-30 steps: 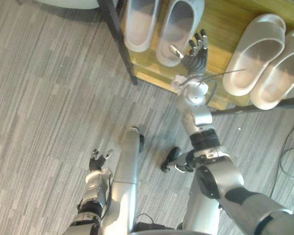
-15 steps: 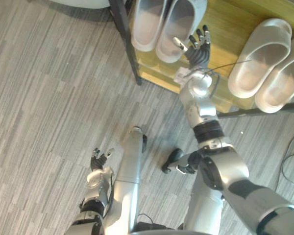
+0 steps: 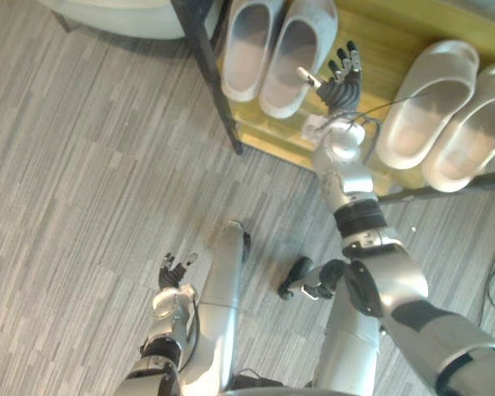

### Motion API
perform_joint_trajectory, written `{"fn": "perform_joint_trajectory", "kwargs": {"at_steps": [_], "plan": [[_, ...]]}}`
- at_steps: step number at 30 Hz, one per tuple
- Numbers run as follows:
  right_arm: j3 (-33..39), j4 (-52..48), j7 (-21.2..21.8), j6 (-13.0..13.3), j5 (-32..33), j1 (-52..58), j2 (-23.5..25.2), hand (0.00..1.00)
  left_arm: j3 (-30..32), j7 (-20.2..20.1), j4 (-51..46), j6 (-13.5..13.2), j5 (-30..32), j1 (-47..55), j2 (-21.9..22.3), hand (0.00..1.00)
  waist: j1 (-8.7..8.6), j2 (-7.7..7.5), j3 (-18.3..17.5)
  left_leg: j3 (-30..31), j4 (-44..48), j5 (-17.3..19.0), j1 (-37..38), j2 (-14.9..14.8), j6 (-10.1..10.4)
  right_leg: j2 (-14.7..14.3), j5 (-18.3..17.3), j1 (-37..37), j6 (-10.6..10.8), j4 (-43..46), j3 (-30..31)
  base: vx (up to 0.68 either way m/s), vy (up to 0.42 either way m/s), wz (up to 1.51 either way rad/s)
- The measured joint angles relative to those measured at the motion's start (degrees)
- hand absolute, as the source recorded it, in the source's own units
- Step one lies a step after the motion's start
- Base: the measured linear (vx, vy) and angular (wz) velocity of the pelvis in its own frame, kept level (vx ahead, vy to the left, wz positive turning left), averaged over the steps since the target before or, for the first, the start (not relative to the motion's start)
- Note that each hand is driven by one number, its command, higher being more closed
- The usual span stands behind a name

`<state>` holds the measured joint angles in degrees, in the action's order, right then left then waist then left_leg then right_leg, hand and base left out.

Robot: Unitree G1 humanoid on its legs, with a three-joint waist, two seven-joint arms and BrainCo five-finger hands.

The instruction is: Organize the slippers on the shoe rack

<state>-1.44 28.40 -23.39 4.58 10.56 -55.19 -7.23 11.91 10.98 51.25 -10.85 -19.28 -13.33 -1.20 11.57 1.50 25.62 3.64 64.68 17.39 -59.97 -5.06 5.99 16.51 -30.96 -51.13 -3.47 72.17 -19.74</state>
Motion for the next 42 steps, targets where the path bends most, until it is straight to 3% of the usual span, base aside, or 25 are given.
{"fn": "perform_joint_trajectory", "kwargs": {"at_steps": [5,8,13,16,18,22,27,32,37,42], "plan": [[-5.1,-8.8,1.4,-0.3,-6.3,10.8,0.5,0.00,0.0,0.0,-0.7,-0.1,0.1,3.5,-0.5,0.00,-1.24,-0.13,0.0,-2.5,-8.4,-1.3,11.2,-1.4,-0.3,-1.7,3.1,9.7,0.1,-8.7,0.1,0.05,0.010,-0.13],[-9.2,-15.6,3.9,-0.3,-8.8,19.9,0.4,0.00,-1.7,-0.2,-1.7,-0.2,0.9,6.5,-1.0,0.00,-2.67,-0.36,-0.2,-5.8,-17.5,-3.6,20.4,-2.5,-1.2,-2.7,6.0,17.7,1.3,-17.2,0.1,0.08,0.017,-0.06],[-12.9,-18.2,8.9,0.5,-13.0,35.7,1.2,0.00,-8.1,-2.4,-2.0,-0.1,4.7,10.5,-2.4,0.00,-4.61,-2.79,-5.8,-9.7,-31.6,-7.9,31.8,-2.9,-1.1,-4.5,11.0,27.6,2.8,-30.9,-0.3,0.15,0.037,-0.08],[-13.3,-12.0,12.2,1.2,-15.2,43.0,2.2,0.00,-13.0,-2.9,0.8,0.0,6.5,11.4,-4.4,0.00,-6.42,-4.42,-9.2,-11.1,-42.3,-11.7,39.7,-1.8,-1.3,-6.0,15.0,34.0,3.8,-41.0,-0.3,0.15,0.052,-0.08],[-12.2,-5.3,13.6,1.1,-17.5,46.3,2.2,0.00,-15.2,-4.1,1.7,0.1,7.8,11.9,-4.2,0.00,-8.14,-4.33,-10.7,-11.8,-48.9,-14.0,44.7,-0.9,-1.6,-6.6,17.5,38.6,4.7,-47.3,-0.5,0.18,0.102,-0.06],[-8.6,4.9,14.5,0.2,-21.2,52.2,2.3,0.00,-18.3,-5.0,1.7,0.5,10.3,13.1,-3.5,0.00,-9.17,-3.29,-13.5,-13.6,-58.7,-17.1,52.6,0.2,-2.2,-8.1,21.7,45.5,6.1,-57.4,-0.1,0.14,0.094,-0.14],[-3.8,13.3,14.3,-0.8,-24.6,56.4,2.2,0.00,-20.6,-4.7,1.1,0.4,12.6,13.6,-3.8,0.00,-9.98,-1.20,-16.1,-14.0,-63.0,-17.9,57.5,0.9,-2.3,-9.4,25.1,51.5,6.9,-65.4,-0.1,0.09,0.042,-0.06],[-1.5,20.3,14.0,-1.0,-25.9,57.4,2.6,0.00,-25.4,-4.6,-1.8,0.4,14.8,13.6,-4.4,0.00,-10.96,-0.72,-17.0,-13.9,-65.0,-19.0,59.0,1.2,-2.5,-10.0,26.5,53.2,6.9,-67.8,0.1,0.01,0.009,0.00],[1.2,23.3,13.6,-1.2,-25.7,59.1,2.7,0.00,-34.7,-5.0,-11.6,0.3,14.8,14.1,-4.3,0.00,-11.23,-0.48,-17.6,-13.8,-67.7,-20.3,61.8,1.7,-2.7,-10.4,27.5,55.3,6.8,-70.0,0.6,-0.04,0.025,-0.03],[3.2,25.2,13.2,-1.1,-25.6,59.3,2.7,0.00,-45.5,-6.8,-29.1,-0.5,14.5,14.0,-4.4,0.00,-11.65,0.41,-18.6,-13.1,-70.5,-21.8,64.4,2.1,-3.3,-10.3,28.1,57.2,6.9,-71.0,0.5,-0.05,0.027,0.02]]}}
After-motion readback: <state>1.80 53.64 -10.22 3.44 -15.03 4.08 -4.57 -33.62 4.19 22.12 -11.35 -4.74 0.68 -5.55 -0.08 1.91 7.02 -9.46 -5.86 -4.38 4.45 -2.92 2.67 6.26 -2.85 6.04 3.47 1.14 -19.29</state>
